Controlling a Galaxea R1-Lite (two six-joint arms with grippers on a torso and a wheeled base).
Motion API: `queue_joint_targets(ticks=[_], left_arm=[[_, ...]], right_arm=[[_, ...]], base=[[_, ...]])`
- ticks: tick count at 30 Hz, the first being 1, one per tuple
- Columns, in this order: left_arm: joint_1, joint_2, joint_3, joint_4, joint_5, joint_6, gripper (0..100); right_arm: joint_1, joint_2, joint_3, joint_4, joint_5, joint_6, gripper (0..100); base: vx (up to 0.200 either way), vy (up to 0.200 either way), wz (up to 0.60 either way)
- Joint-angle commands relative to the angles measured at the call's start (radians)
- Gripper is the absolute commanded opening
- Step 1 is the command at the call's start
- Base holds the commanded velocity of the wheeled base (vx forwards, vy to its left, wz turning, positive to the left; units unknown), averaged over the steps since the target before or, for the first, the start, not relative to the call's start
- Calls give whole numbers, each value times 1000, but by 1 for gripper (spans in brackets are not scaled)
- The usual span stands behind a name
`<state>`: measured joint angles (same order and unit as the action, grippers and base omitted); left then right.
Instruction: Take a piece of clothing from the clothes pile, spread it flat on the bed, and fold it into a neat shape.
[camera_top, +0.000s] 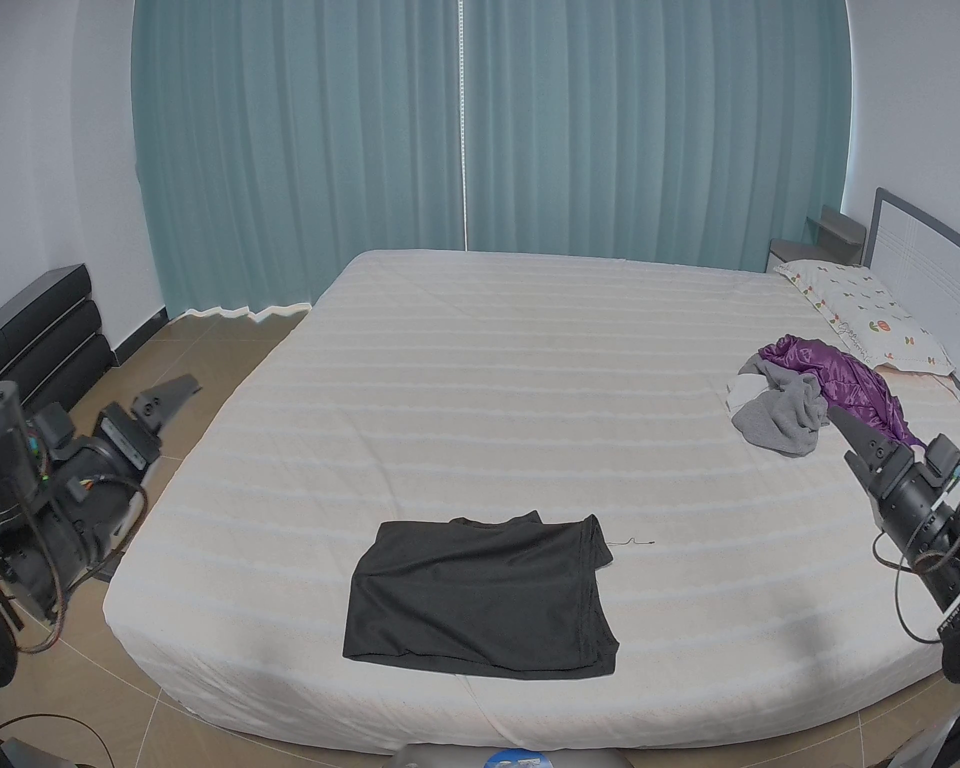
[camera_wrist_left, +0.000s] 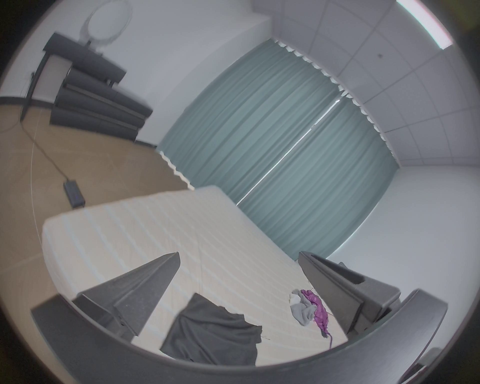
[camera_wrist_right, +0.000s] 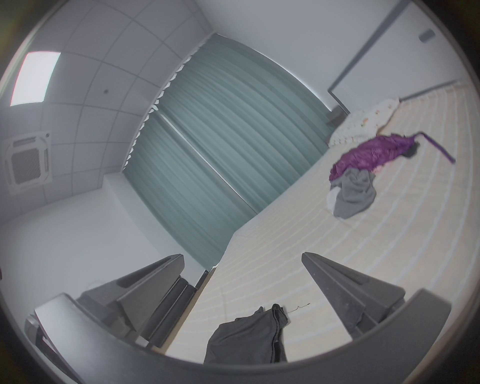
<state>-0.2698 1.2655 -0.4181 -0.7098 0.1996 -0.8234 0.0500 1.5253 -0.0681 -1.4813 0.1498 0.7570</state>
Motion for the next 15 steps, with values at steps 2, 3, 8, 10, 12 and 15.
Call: queue_joint_targets(ticks=[2, 3, 8, 10, 12, 15], left_arm=[[-11, -477, 74, 135, 138, 254, 100], [-9, -525, 74, 167, 146, 274, 100], [6, -739, 71, 311, 176, 394, 100], [14, -821, 68, 357, 182, 460, 100], [41, -899, 67, 398, 182, 526, 100], [89, -959, 64, 421, 176, 583, 100]], right_arm=[[7, -585, 68, 388, 73, -262, 100], [5, -652, 67, 458, 97, -301, 100], [7, -926, 22, 839, 128, -449, 100], [8, -1030, -9, 992, 128, -501, 100], [21, -1151, -50, 1158, 128, -574, 100], [53, -1255, -108, 1306, 128, -648, 100]], base=[[0, 0, 0], [0, 0, 0], [0, 0, 0], [0, 0, 0], [0, 0, 0], [0, 0, 0]])
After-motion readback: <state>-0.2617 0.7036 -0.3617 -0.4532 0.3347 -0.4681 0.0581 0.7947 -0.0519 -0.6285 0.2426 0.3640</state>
